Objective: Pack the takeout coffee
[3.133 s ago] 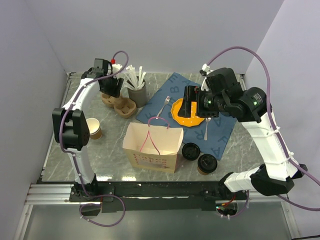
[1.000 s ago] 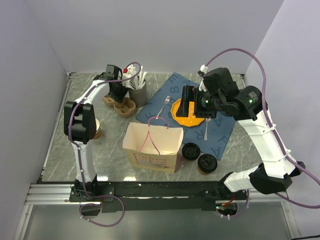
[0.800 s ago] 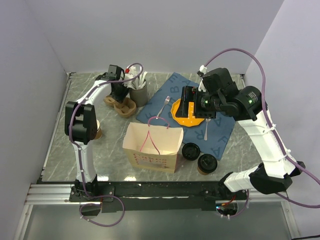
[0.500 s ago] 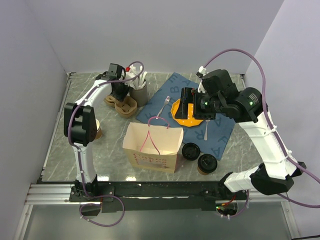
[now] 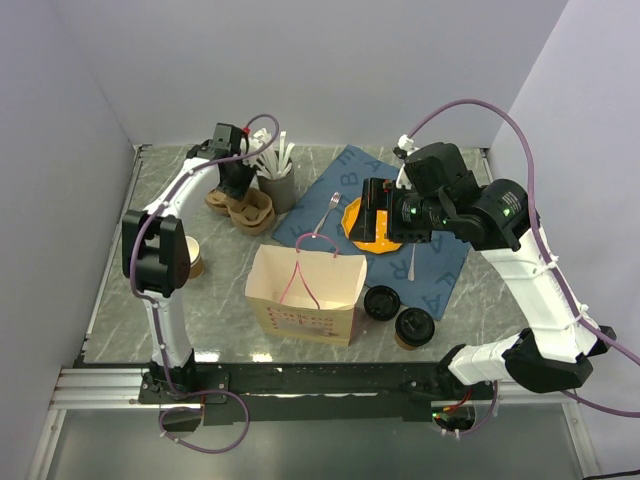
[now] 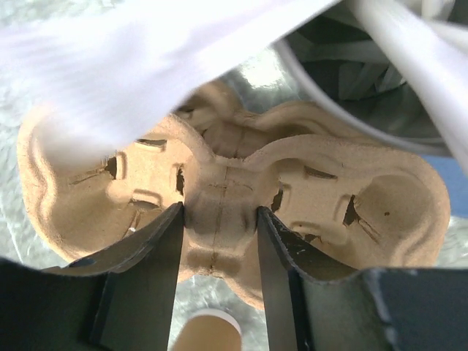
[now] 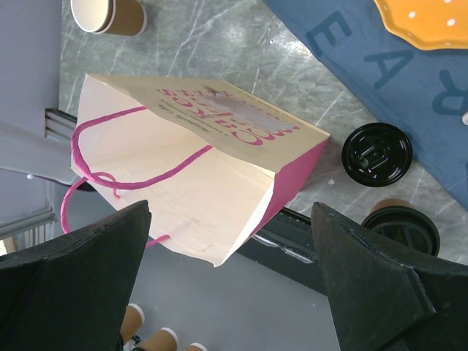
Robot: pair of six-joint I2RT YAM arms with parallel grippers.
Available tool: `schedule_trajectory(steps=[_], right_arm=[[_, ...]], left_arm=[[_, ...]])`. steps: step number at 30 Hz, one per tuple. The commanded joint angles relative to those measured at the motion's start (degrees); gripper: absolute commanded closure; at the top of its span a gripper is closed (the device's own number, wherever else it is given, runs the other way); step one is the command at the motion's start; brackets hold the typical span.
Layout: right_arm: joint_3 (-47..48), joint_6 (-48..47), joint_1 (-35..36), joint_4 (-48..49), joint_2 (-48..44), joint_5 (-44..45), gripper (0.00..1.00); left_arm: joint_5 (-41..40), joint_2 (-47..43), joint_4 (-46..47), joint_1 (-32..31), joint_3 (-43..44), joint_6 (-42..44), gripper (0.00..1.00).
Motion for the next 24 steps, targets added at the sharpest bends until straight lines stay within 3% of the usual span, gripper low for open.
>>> schedule_trajectory(steps=[1, 6, 12, 19, 24], right_arm=[[0.1, 0.1, 0.6, -10.9, -1.3, 1.4, 0.02], [0.2, 0.4, 0.7, -10.5, -1.6, 1.7, 0.02], [-1.2, -0.6, 0.7, -8.9, -2.8, 1.0, 0.02], [-2.8, -3.9, 0.6, -7.3, -6.9, 2.4, 0.02], [-4.9, -7.6, 0.7, -3.2, -10.7, -0.6, 0.01]], left_arm=[[-4.5, -7.1, 0.8, -0.4, 0.3, -6.7, 0.53], [-11.3, -8.5, -0.5, -0.5, 2.1, -9.3, 0.53], [-12.9, -12.5, -1.7, -1.4, 3.8, -15.3, 0.55], [-17.0, -19.8, -8.2, -8.4, 6.8, -23.2, 0.53], [-11.7, -24.3, -15.4, -9.2, 11.8, -31.7, 0.54]])
